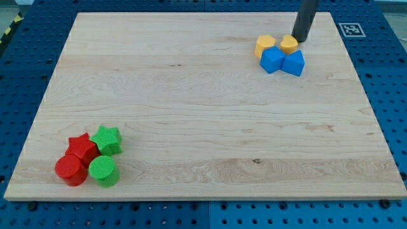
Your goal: Move your arm closer to the group of blocks
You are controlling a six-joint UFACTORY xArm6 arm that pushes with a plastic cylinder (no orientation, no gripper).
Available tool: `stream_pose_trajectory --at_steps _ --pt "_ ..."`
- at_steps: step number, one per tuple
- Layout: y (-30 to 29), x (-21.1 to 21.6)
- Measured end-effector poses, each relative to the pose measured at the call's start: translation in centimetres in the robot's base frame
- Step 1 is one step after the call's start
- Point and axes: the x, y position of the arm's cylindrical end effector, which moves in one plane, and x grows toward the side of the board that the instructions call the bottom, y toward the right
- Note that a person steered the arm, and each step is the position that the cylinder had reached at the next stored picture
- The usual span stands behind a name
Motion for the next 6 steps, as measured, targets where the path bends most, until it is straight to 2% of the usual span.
stream_pose_trajectory --at_steps 2,4,5,6 --pt "0.0 2.8" --pt "-1.7 -4.1" --pt "-7.4 -5.1" --pt "-15.9 -2.8"
